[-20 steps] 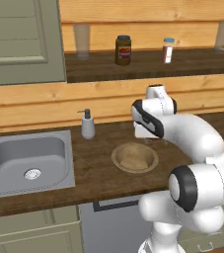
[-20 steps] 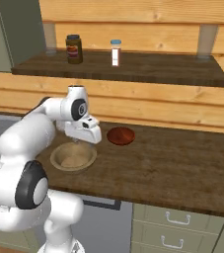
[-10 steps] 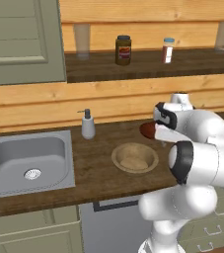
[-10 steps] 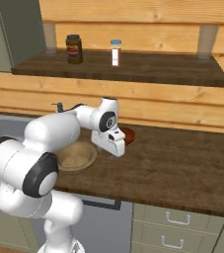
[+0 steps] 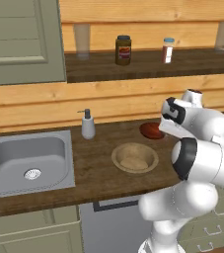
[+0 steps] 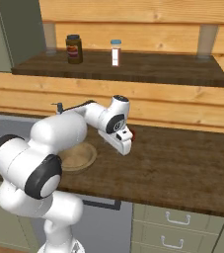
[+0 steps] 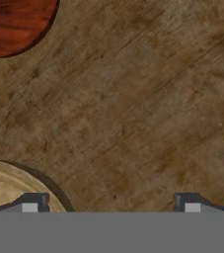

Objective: Pick up the bowls on the counter and stack them on top of one another in the open cabinet. Place the smaller bowl on top of the larger bowl.

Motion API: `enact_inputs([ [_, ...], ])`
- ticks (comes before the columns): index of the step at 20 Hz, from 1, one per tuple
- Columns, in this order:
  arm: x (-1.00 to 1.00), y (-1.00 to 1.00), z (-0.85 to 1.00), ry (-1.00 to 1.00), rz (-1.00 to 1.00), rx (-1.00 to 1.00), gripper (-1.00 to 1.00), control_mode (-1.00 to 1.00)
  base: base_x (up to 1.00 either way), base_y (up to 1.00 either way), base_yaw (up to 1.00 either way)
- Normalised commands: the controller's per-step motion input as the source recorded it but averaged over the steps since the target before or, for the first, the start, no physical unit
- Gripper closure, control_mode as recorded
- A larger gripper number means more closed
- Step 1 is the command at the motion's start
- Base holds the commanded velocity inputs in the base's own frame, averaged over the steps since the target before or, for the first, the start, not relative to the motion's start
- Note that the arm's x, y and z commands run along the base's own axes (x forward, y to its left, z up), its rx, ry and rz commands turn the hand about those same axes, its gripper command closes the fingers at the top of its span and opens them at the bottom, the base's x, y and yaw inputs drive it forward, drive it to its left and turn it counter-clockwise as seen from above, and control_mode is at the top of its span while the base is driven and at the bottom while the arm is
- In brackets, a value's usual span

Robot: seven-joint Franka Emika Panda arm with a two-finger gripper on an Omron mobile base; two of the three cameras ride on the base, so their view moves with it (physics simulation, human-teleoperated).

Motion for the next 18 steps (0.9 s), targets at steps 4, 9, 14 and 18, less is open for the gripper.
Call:
enact_inputs([
  [4,0.4,0.0,0.0,-0.25,0.0,0.01,-1.0,-1.0,0.0,0.0,0.0],
  [9,0.14,-0.01,0.0,-0.21,0.0,0.0,-1.0,-1.0,0.0,0.0,0.0],
  [14,0.17,0.0,0.0,-0.13,0.0,0.0,-1.0,-1.0,0.0,0.0,0.0],
  [18,0.37,0.0,0.0,0.0,0.0,0.0,-1.0,-1.0,0.0,0.0,0.0],
])
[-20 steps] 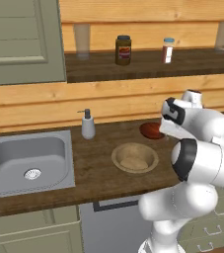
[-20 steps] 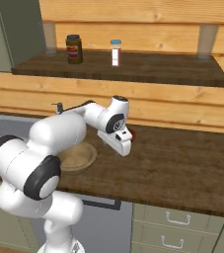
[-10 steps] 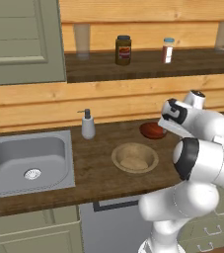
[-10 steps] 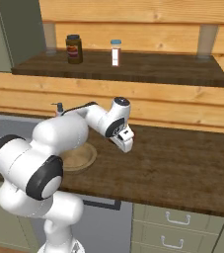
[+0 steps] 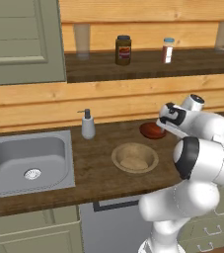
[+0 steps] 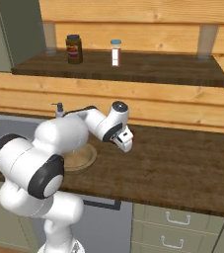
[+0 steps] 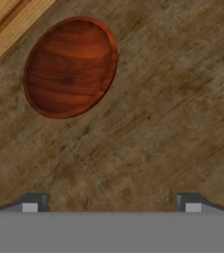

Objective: Pick up the bowls on the counter and stack them on top of one another in the open cabinet. Place the smaller bowl on top of the larger bowl.

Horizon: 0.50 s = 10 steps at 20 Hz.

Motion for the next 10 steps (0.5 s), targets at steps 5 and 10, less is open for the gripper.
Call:
enact_inputs([
  [5,0.43,0.0,0.0,0.02,0.0,0.0,-1.0,-1.0,0.0,0.0,0.0],
  [10,0.22,0.0,-0.15,0.14,-0.05,0.0,-1.0,-1.0,0.0,0.0,0.0],
])
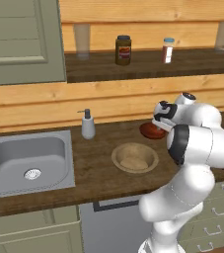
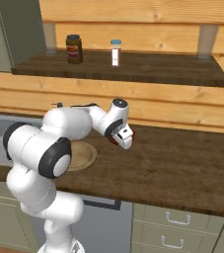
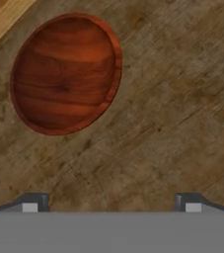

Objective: Pick up the bowls on the counter and stack them on top of one another in the open cabinet. Place the smaller bowl on top of the larger bowl.

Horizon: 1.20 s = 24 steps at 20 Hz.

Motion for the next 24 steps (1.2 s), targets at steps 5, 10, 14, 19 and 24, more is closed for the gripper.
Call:
enact_inputs([
  [5,0.22,-0.06,-0.39,0.14,-0.03,0.0,-1.0,-1.0,0.0,0.0,0.0],
  [10,0.22,-0.22,-0.12,0.06,-0.06,0.0,-1.0,-1.0,0.0,0.0,0.0],
  [14,0.18,-0.28,-0.04,0.08,-0.08,0.0,-1.0,-1.0,0.0,0.0,0.0],
  [19,0.22,-0.06,-0.35,0.05,-0.05,0.0,-1.0,-1.0,0.0,0.0,0.0],
  [24,0.26,0.0,-0.21,0.0,-0.02,0.0,-1.0,-1.0,0.0,0.0,0.0],
])
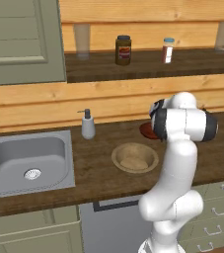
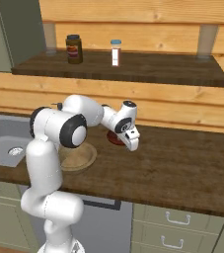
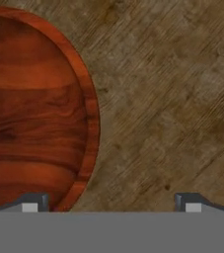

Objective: Pick up the bowls on the counter and stack them on top of one another in the open cabinet. Place the smaller bowl on top of the larger bowl.

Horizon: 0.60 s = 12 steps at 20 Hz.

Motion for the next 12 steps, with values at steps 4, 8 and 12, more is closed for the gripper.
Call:
enact_inputs([
  [4,0.22,0.0,0.0,0.0,0.0,0.0,-1.0,-1.0,0.0,0.0,0.0],
  [8,0.2,0.0,-0.08,0.0,-0.01,0.0,-1.0,-1.0,0.0,0.0,0.0],
  [12,0.07,0.0,-0.27,0.0,-0.01,0.0,-1.0,-1.0,0.0,0.0,0.0],
])
